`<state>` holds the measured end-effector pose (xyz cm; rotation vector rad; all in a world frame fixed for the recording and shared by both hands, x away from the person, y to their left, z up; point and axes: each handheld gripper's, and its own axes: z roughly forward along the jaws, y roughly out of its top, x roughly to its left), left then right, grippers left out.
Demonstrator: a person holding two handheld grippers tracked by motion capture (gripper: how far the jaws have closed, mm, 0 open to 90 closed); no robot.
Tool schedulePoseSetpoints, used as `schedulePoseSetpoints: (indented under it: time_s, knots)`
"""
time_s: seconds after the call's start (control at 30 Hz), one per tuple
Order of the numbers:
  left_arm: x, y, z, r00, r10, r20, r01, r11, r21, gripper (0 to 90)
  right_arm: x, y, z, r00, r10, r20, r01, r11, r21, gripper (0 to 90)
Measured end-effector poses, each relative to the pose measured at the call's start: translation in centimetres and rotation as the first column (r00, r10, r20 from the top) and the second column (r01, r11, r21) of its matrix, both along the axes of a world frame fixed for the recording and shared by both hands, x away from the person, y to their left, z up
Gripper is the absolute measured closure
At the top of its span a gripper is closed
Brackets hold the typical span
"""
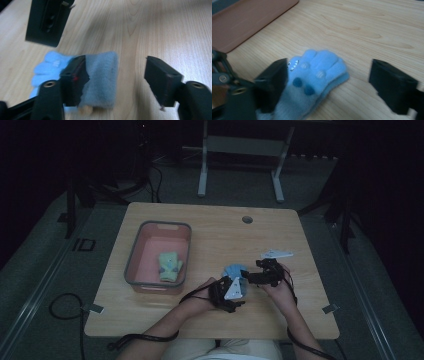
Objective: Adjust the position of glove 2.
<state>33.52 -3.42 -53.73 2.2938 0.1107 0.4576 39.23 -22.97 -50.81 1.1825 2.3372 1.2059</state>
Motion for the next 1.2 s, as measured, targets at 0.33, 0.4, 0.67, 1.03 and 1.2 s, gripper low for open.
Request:
schedulePoseSetpoints:
  time_s: [0.33, 0.4, 0.67, 1.03, 1.2]
  knots:
    - [1.5, -0.6, -0.9, 0.9993, -0.037, 0.006, 0.036, 0.9955, 0.088, 51.7, 1.9, 1.3, -2.7, 0.9987, -0.022, -0.046, 0.020, 0.999, -0.042, 35.2]
    - [1.7, -0.7, -0.9, 0.9995, -0.030, 0.005, 0.029, 0.9947, 0.098, 55.6, 2.0, 1.5, -3.2, 0.9973, -0.039, -0.063, 0.035, 0.998, -0.055, 35.0]
    - [2.1, -0.2, -1.1, 0.9997, -0.020, -0.014, 0.021, 0.9956, 0.092, 67.6, 1.6, 2.2, -4.1, 0.9923, -0.071, -0.101, 0.062, 0.994, -0.092, 36.0]
    - [2.5, 0.1, -0.6, 0.9983, -0.023, -0.054, 0.028, 0.9950, 0.096, 74.8, 1.2, 3.2, -4.0, 0.9910, 0.030, -0.130, -0.036, 0.998, -0.049, 77.5]
    - [2.2, 0.2, 0.5, 0.9988, -0.030, -0.039, 0.035, 0.9917, 0.124, 75.7, 1.3, 2.9, -3.2, 0.9896, 0.052, -0.134, -0.054, 0.999, -0.009, 79.2]
